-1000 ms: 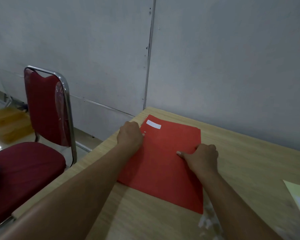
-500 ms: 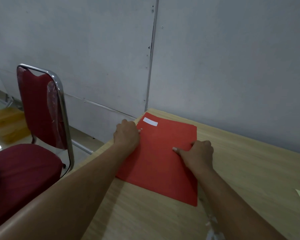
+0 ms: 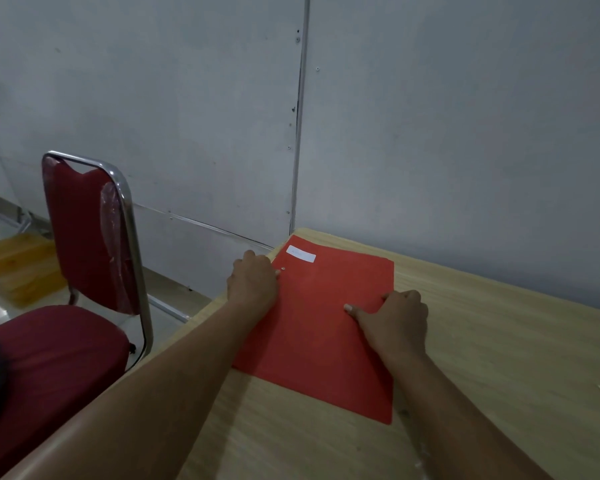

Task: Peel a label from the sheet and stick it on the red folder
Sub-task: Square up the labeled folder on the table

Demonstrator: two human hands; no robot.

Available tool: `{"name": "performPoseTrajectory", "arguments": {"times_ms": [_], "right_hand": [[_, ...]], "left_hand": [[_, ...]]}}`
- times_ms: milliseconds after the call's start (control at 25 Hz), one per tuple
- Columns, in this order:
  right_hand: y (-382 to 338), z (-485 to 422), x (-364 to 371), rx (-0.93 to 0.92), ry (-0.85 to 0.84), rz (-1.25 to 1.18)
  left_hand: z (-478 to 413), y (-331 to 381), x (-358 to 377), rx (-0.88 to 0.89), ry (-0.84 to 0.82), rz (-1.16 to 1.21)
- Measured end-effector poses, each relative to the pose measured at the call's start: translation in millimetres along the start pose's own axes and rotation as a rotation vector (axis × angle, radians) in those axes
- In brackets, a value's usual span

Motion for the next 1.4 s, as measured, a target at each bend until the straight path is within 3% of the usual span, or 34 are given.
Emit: {"name": "performPoseTrajectory", "arguments": {"times_ms": [800, 960, 1080, 1240, 1400], "right_hand": [[-1.0, 11.7, -2.2, -0.049, 0.054, -0.027], [5.0, 11.1, -14.3, -0.117, 0.055, -0.284], [19.0, 19.3, -36.1, -0.249, 0.023, -0.323], [50.7, 50.8, -64.6, -0.365, -0.077, -0.100], [119.1, 81.9, -132.1, -0.278, 0.084, -0.028]], "left_hand": [[-8.8, -1.8, 2.8, -0.012, -0.014, -0.003], [-0.2, 1.6, -4.9, -0.008, 0.066, -0.092], [20.3, 27.3, -8.6, 0.099, 0.131, -0.027], [86.1, 102.5, 8.2, 0.423, 0.040, 0.272], [166.2, 189.3, 41.9, 0.572, -0.112, 0.366]]}}
Point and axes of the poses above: each hand's wrist, its own z-axis away from the middle knuckle, its own x-axis out of the palm, y = z × x, the point moved 9 cm from there along -z, towards the middle knuckle, and after that the axes turned 11 degrees about -y, right-handed, at the moved point
